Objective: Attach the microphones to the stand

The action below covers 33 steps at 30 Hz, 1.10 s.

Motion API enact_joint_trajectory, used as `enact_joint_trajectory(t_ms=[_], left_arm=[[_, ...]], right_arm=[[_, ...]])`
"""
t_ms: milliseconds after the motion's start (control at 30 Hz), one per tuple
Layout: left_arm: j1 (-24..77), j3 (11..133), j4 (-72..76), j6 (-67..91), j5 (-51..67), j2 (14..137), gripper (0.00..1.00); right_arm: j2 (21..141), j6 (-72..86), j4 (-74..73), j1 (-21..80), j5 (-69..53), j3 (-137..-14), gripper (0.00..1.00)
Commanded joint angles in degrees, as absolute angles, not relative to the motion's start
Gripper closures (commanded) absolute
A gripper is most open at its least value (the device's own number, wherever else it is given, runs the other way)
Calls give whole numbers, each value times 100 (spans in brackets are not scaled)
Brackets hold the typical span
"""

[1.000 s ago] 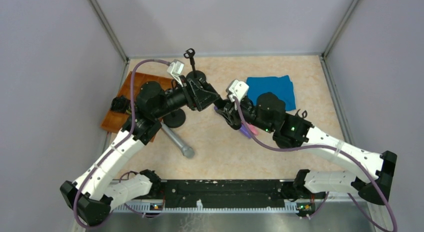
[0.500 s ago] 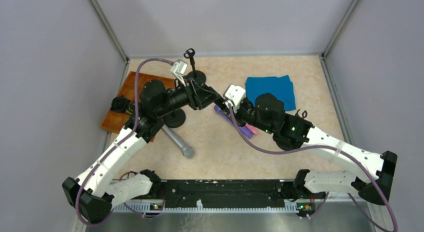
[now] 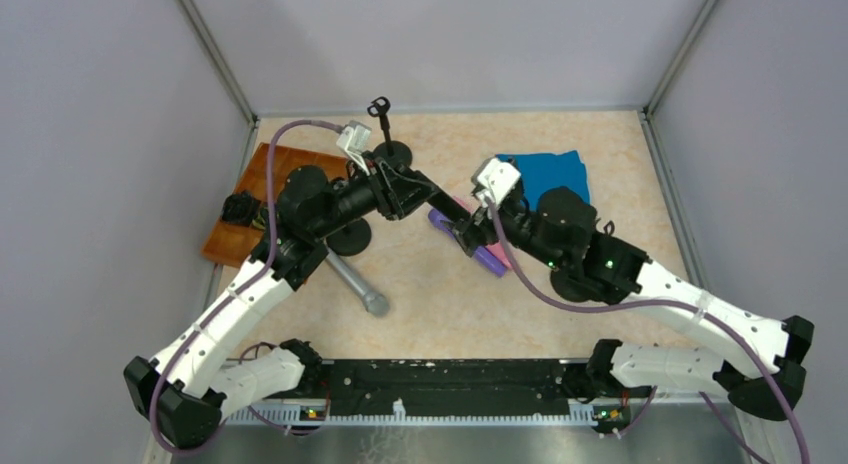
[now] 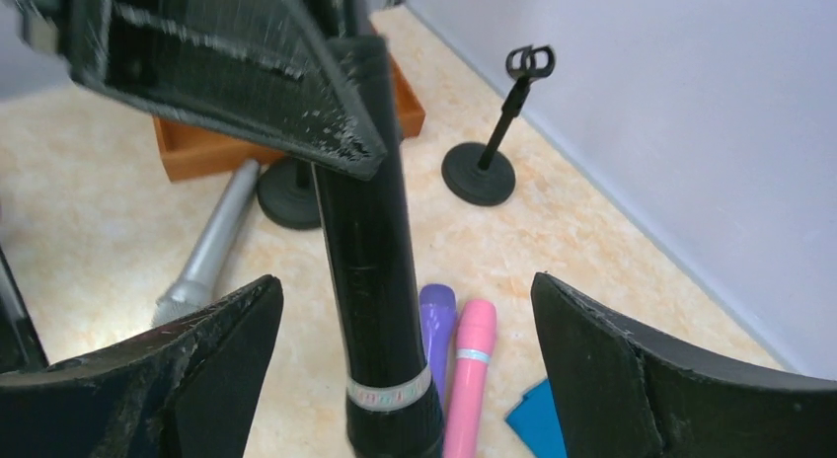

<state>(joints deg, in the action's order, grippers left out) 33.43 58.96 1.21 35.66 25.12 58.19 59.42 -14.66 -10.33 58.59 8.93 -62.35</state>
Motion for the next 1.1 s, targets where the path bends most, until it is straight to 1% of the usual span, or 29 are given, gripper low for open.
enact_joint_trajectory(t_ms=[0,100,200,333,400,500,567,600,633,733,800,967,1067], left_arm=[[3363,5588,1291,3239,1741,5359,100],[3357,5186,2091,2966,1253,5100,100],[3358,4846,2838,2707,787,4921,100],[3364,5283,2284,2448,539,5079,100],[3358,5573,1951,2309,677,5218,100],[3357,6219,1030,2195,731,5606,100],[3353,6309,872,2168,825,5753,100],[3361,6275,867,2189,872,5769,94],[3358,6235,875,2215,887,5780,91],[3358,5971,1002,2414,779,5632,94],[3354,5792,1201,2408,817,5532,100],[3353,5901,1321,2242,1020,5646,100],[3349,5924,1597,1996,1250,5736,100]], right_arm=[[5413,-462,-249,5827,1409,-6365,5],[5303,734,-249,5827,2419,-6409,5],[5319,1920,-771,5828,2780,-6607,5],[5554,3098,-1611,5828,2524,-6966,6],[5632,3254,-1638,5827,2200,-6924,7],[5729,3479,-1562,5827,2076,-6810,7],[5781,3546,-1571,5827,2051,-6773,7],[5783,3546,-1529,5825,2023,-6719,7],[5764,3531,-1453,5819,1966,-6644,7],[5709,3502,-1131,5744,1612,-6372,7],[5668,3564,-971,5710,1442,-6222,7],[5327,4057,-265,5558,1172,-5659,7],[5088,4776,425,5430,1061,-5249,8]])
